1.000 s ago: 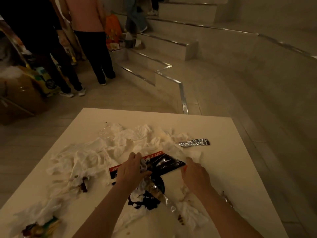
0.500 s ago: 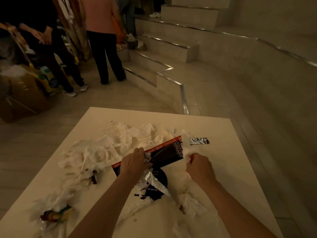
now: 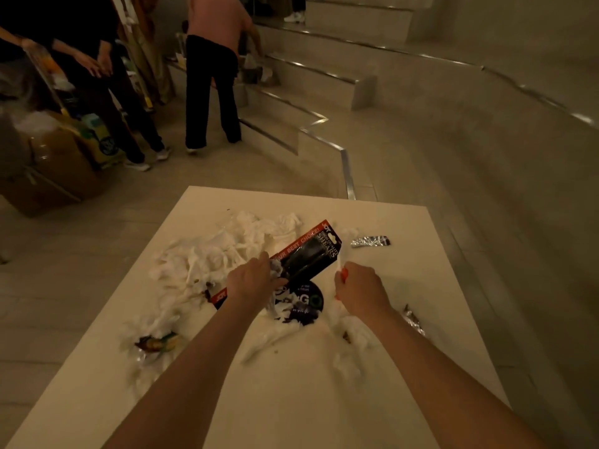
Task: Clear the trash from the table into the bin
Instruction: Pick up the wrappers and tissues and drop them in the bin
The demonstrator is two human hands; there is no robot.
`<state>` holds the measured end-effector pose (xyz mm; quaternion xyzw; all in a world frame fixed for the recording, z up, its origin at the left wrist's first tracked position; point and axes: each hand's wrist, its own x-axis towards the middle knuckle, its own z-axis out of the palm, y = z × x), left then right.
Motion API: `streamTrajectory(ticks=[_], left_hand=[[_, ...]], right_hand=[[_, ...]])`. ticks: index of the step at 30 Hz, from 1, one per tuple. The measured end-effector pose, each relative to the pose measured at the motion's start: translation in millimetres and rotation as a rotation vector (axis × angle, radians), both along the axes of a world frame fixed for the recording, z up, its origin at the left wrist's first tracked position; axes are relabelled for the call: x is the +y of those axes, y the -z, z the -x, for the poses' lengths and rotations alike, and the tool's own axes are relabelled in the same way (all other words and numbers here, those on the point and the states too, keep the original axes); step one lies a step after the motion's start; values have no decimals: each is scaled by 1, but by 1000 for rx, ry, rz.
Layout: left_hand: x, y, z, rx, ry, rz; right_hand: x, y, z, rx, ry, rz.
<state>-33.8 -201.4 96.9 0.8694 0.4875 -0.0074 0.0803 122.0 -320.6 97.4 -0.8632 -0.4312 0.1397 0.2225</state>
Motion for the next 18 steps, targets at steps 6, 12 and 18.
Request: streamTrajectory(ticks=[6,12,18], left_hand=[[-39,-5,64,-50,-39,25],[-92,-14,150,-89,-62,37],[-157,-22,240,-114,-55,55]], right_hand=[[-32,-10,57,36,-12,4],[-94,-20,139,36,15,-8],[-156,-24,230,-3,10,4]])
